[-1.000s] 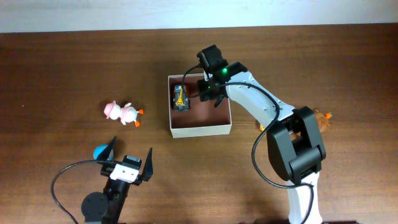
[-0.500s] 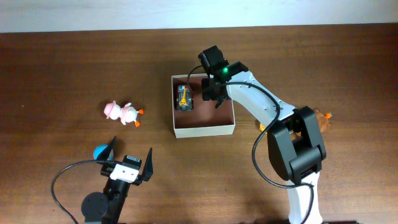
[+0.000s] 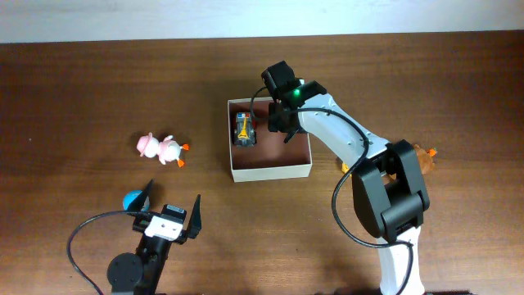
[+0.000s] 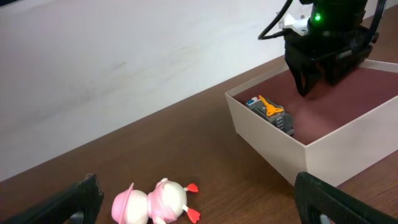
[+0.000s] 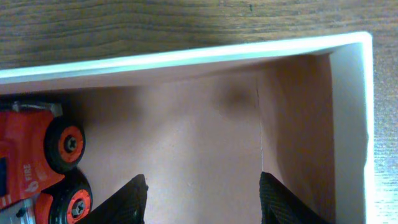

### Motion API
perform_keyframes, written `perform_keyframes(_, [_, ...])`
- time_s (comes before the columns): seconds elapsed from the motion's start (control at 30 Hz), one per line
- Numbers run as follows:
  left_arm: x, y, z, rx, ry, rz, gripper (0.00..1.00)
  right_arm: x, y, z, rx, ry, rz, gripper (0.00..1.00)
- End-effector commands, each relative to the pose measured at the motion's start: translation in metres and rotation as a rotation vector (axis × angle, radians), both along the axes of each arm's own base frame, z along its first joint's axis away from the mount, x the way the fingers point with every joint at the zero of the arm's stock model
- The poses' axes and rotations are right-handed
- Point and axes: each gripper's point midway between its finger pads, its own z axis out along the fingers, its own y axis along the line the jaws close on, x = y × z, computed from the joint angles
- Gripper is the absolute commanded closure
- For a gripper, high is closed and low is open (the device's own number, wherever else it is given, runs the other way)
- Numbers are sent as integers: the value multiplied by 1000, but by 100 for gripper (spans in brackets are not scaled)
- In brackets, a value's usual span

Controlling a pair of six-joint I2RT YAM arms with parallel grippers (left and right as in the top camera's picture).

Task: Pack container
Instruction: 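Raise the right gripper and move it right toward the brown bear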

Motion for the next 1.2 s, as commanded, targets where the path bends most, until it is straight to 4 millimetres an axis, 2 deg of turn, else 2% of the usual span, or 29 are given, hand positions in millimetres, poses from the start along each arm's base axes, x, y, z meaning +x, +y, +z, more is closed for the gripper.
perform_keyframes(0.0, [0, 1, -1, 5, -1, 7, 0, 2, -13, -7, -20, 8, -81, 47])
perform_keyframes(0.33, [0, 1, -1, 5, -1, 7, 0, -9, -8, -10, -11, 53, -38, 47])
perform_keyframes(0.47, [0, 1, -1, 5, -1, 7, 0, -14, 0, -11, 20, 75, -34, 47])
perform_keyframes(0.6, [0, 1, -1, 4, -1, 7, 0, -13, 9, -2, 23, 53, 24, 47])
perform_keyframes(0.87, [0, 1, -1, 5, -1, 7, 0, -9, 21, 55, 54, -8, 90, 45])
perform_keyframes(1.03, [0, 1, -1, 4, -1, 7, 0, -11, 18, 107, 53, -55, 141, 32])
perform_keyframes(1.17, [0, 1, -1, 4, -1, 7, 0, -14, -4, 152, 20, -100, 101, 18])
